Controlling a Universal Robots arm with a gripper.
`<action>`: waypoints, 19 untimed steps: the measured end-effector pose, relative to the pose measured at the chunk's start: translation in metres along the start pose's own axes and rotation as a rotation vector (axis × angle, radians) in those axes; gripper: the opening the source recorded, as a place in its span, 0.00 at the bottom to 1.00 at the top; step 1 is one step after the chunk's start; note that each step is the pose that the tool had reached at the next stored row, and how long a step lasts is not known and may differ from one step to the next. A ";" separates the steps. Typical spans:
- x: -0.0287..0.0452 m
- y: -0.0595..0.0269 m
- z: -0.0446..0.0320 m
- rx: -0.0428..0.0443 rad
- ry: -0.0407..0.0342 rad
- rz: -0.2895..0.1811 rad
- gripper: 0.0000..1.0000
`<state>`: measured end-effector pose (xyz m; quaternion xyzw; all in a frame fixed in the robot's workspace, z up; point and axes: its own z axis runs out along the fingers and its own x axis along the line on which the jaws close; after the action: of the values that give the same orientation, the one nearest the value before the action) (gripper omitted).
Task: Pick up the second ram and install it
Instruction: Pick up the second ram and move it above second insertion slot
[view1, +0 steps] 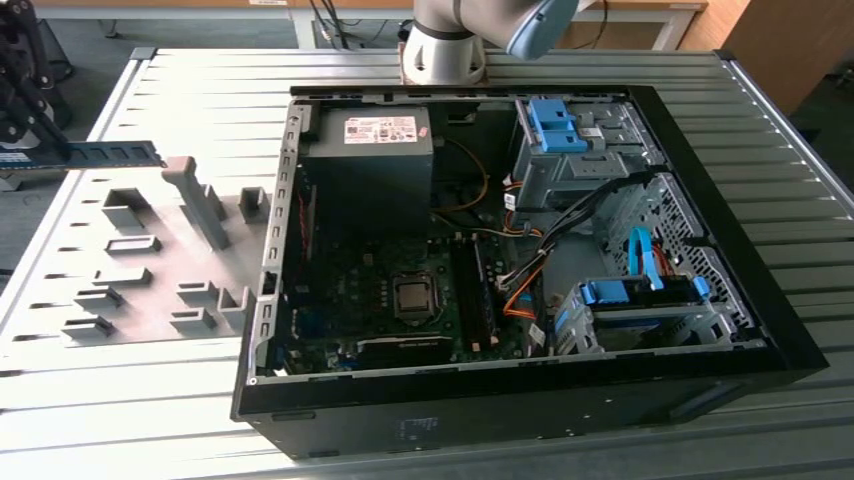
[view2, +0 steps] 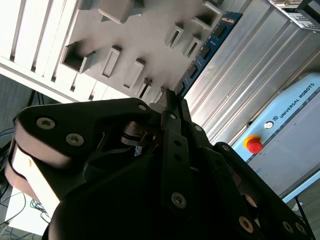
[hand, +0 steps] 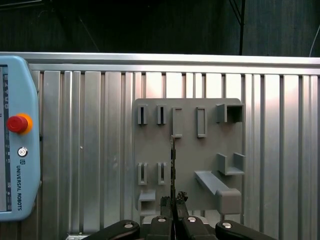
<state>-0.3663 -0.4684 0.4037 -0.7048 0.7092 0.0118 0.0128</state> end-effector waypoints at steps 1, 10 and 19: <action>0.0000 -0.0002 0.0000 0.0000 0.0000 0.000 0.14; 0.0000 -0.0025 0.0000 0.0000 0.0000 0.000 0.14; 0.0000 -0.0068 0.0001 0.0000 0.0000 0.000 0.14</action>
<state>-0.3595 -0.4684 0.4036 -0.7048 0.7092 0.0118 0.0128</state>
